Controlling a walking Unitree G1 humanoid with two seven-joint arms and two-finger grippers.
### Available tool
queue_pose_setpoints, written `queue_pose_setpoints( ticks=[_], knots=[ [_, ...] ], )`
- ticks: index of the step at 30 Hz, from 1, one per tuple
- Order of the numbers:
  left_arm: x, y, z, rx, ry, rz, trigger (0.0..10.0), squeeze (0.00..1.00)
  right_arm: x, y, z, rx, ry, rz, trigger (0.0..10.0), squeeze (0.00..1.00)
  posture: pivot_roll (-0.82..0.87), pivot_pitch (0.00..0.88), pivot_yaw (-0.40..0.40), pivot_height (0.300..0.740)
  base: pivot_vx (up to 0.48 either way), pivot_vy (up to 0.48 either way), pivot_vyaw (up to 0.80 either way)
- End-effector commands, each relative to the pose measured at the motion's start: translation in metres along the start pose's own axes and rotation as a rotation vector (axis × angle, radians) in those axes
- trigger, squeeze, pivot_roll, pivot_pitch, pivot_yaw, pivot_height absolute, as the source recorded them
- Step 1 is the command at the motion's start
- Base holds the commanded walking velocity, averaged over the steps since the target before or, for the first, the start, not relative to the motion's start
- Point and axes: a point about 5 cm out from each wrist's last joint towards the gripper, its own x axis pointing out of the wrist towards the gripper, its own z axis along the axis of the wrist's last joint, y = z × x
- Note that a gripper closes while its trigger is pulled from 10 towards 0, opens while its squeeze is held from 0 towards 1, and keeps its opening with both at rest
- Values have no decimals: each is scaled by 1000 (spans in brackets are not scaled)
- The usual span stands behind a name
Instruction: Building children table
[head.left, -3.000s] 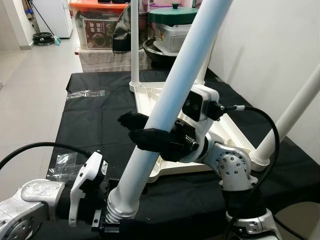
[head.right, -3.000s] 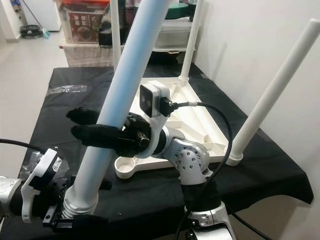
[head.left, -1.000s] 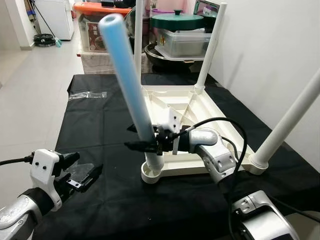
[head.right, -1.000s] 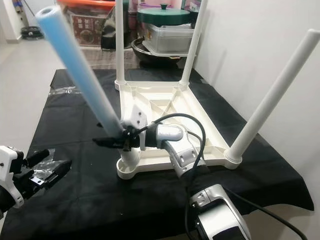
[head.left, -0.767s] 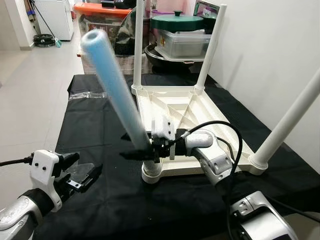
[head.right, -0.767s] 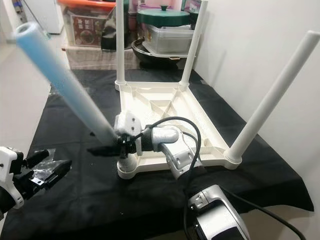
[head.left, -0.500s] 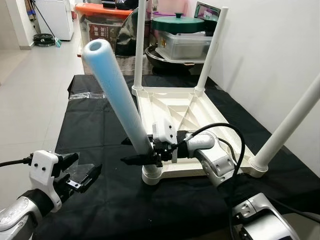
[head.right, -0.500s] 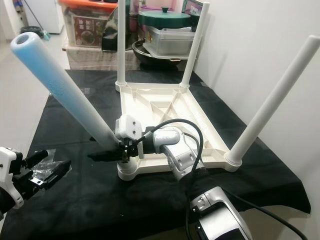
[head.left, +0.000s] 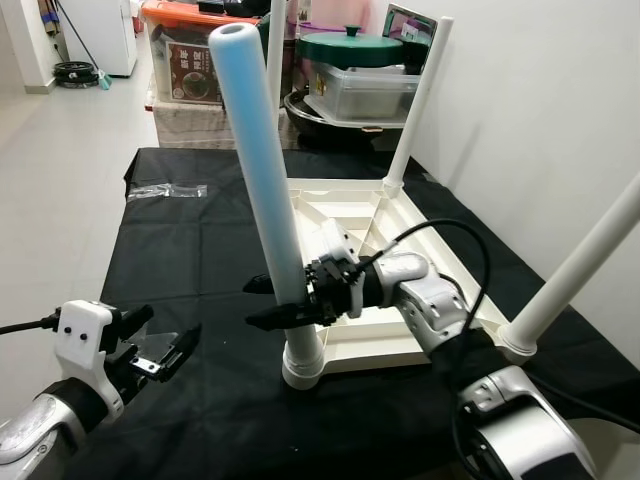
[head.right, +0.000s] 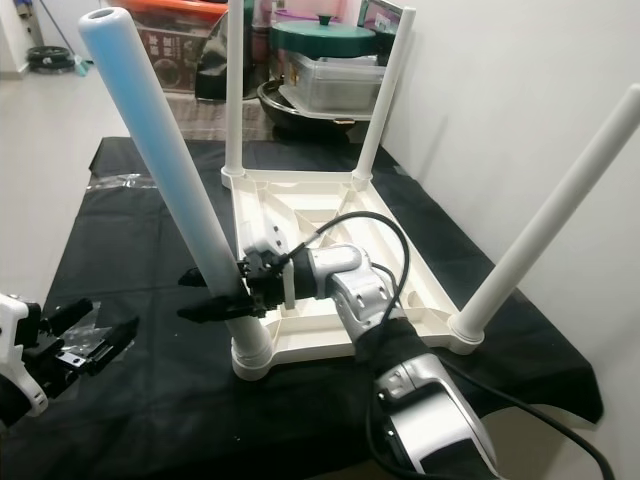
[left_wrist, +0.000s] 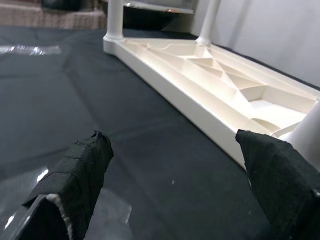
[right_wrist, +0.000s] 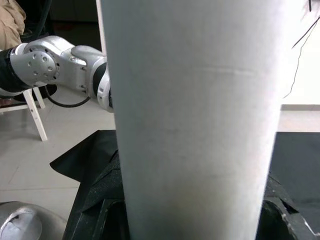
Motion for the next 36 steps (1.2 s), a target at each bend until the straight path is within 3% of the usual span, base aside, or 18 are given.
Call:
queue_pose_setpoints(
  ticks=[1, 14, 17, 18, 19, 20, 21, 22, 23, 24, 26, 27, 29, 36],
  knots=[
    [-3, 1, 0, -13, -8, 17, 10000, 0, 7, 8, -22, 113, 7, 48, 0, 0, 147, 0, -167, 740, 0, 0, 0],
    [-3, 5, -4, -27, 0, 56, 10000, 0, -1, 19, -37, 151, -7, 41, 0, 0, 134, 0, -155, 740, 0, 0, 0],
    [-2, 8, -4, -33, -3, 72, 10000, 0, -2, 13, -40, 174, -38, -62, 0, 0, 135, 0, -156, 740, 0, 0, 0],
    [-3, 9, -4, -36, -4, 82, 10000, 0, 0, 7, -42, 181, -48, -160, 0, 0, 134, 0, -155, 740, 0, 0, 0],
    [-3, 9, -4, -36, -4, 82, 10000, 0, 0, 7, -42, 181, -48, -160, 0, 0, 134, 0, -155, 740, 0, 0, 0],
    [-4, 9, -5, -38, -2, 91, 10000, 0, 0, 2, -46, 184, -56, -279, 0, 0, 134, 0, -156, 740, 0, 0, 0],
    [-4, 9, -5, -38, -2, 91, 10000, 0, 0, 2, -46, 184, -56, -279, 0, 0, 134, 0, -156, 740, 0, 0, 0],
    [-6, 10, -5, -38, -1, 100, 10000, 0, -1, -1, -52, 181, -65, -397, 0, 0, 136, 0, -156, 740, 0, 0, 0],
    [-6, 10, -5, -38, -1, 100, 10000, 0, -1, -1, -52, 181, -65, -397, 0, 0, 136, 0, -156, 740, 0, 0, 0],
    [-7, 11, -6, -35, 0, 111, 10000, 0, -3, -1, -57, 170, -68, -515, 0, 0, 135, 0, -153, 740, 0, 0, 0],
    [-7, 11, -6, -35, 0, 111, 10000, 0, -3, -1, -57, 170, -68, -515, 0, 0, 135, 0, -153, 740, 0, 0, 0],
    [-7, 12, -6, -31, 3, 122, 10000, 0, -7, 0, -61, 170, -72, -624, 0, 0, 132, 0, -150, 740, 0, 0, 0],
    [-7, 14, -7, -27, 5, 130, 10000, 0, -18, 5, -69, 112, -28, -793, 0, 0, 123, 0, -142, 740, 0, 0, 0],
    [-2, 17, -6, -22, 2, 135, 10000, 0, -33, 8, -73, 8, 88, -1013, 0, 0, 108, 0, -125, 740, 0, 0, 0]
  ],
)
